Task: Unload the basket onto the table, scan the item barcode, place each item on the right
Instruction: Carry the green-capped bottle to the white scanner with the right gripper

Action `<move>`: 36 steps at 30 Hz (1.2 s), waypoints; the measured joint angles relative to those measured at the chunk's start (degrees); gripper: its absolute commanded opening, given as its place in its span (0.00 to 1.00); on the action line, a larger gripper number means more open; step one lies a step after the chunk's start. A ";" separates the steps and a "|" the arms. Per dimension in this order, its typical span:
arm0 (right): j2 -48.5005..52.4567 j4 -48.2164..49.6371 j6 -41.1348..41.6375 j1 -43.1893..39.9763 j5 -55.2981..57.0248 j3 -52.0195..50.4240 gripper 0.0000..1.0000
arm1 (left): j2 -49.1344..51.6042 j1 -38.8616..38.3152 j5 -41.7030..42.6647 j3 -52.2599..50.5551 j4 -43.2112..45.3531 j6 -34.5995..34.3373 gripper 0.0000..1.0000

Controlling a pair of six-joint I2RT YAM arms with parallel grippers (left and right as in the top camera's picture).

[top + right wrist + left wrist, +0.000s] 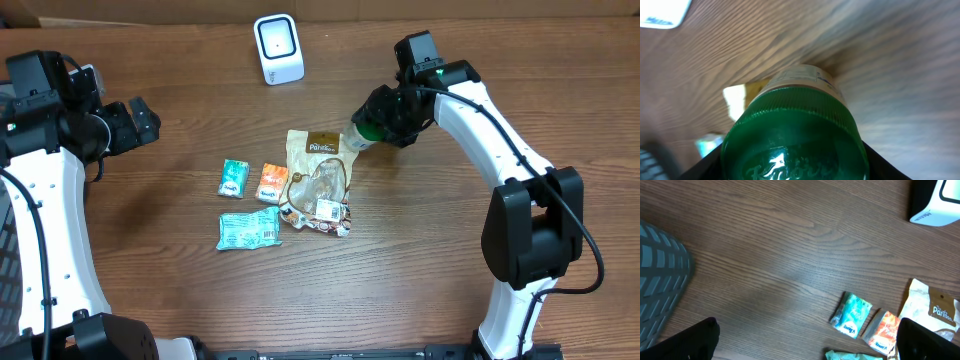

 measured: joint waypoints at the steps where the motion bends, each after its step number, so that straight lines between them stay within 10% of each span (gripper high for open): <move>1: 0.00 0.26 -1.86 -0.11 1.03 0.00 0.20 | 0.00 0.00 -0.02 0.00 0.00 0.00 1.00; 17: 0.00 28.70 -25.14 3.78 4.24 0.00 0.06 | 0.00 0.00 0.00 0.00 0.00 0.00 1.00; 36: 7.39 73.46 -28.76 13.49 23.10 0.28 0.09 | 0.00 0.02 0.00 0.02 0.00 0.00 1.00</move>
